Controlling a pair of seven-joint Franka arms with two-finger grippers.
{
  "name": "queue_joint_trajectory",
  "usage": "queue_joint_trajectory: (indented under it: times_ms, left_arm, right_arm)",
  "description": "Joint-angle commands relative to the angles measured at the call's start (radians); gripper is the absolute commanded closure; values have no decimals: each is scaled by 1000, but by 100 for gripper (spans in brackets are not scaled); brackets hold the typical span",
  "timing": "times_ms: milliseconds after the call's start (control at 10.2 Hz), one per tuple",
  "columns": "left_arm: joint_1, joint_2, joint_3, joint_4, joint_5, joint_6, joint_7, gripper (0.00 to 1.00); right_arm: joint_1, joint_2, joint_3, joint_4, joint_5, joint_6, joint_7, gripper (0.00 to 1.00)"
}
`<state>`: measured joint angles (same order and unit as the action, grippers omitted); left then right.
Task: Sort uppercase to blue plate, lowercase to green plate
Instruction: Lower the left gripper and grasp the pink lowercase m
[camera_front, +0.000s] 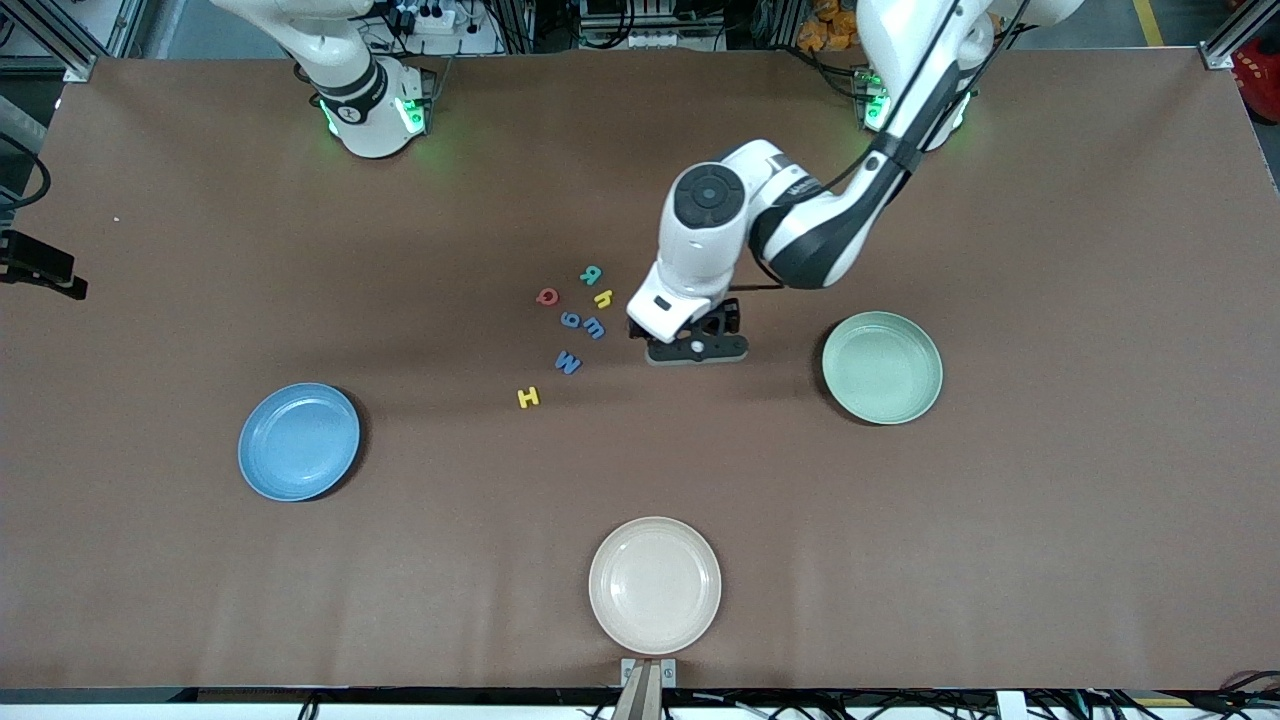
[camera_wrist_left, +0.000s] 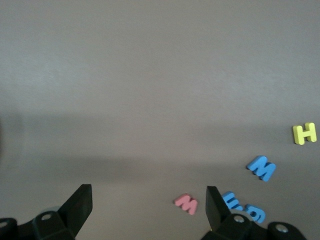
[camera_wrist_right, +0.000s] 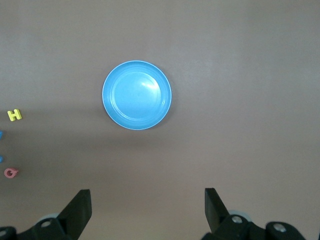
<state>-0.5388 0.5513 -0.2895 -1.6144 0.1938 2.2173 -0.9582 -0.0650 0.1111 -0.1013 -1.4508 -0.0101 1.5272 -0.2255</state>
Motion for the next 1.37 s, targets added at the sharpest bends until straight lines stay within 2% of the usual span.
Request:
queue_joint_trajectory:
  times_ms: [0, 196, 489, 782, 880, 1076, 1271]
  left_arm:
    - [-85, 114, 16, 108, 94, 2, -100, 0]
    - [-141, 157, 24, 120, 223, 16, -187, 0]
    - [-161, 191, 21, 116, 220, 36, -182, 0]
    - [-162, 223, 18, 59, 217, 90, -128, 0]
    - [-155, 222, 16, 54, 192, 105, -102, 0]
    - [-129, 220, 18, 54, 10, 116, 51, 0]
    - [-128, 223, 23, 53, -23, 117, 72, 0]
  right_arm:
    - [5, 1, 0, 0, -1, -7, -9, 0]
    - [7, 1, 0, -6, -1, -7, -9, 0]
    - [7, 1, 0, -6, -1, -7, -9, 0]
    - [7, 1, 0, -6, -1, -9, -9, 0]
    - [7, 1, 0, -6, -1, -9, -9, 0]
    - [7, 1, 0, -6, -1, -7, -9, 0]
    - [7, 1, 0, -6, -1, -9, -9, 0]
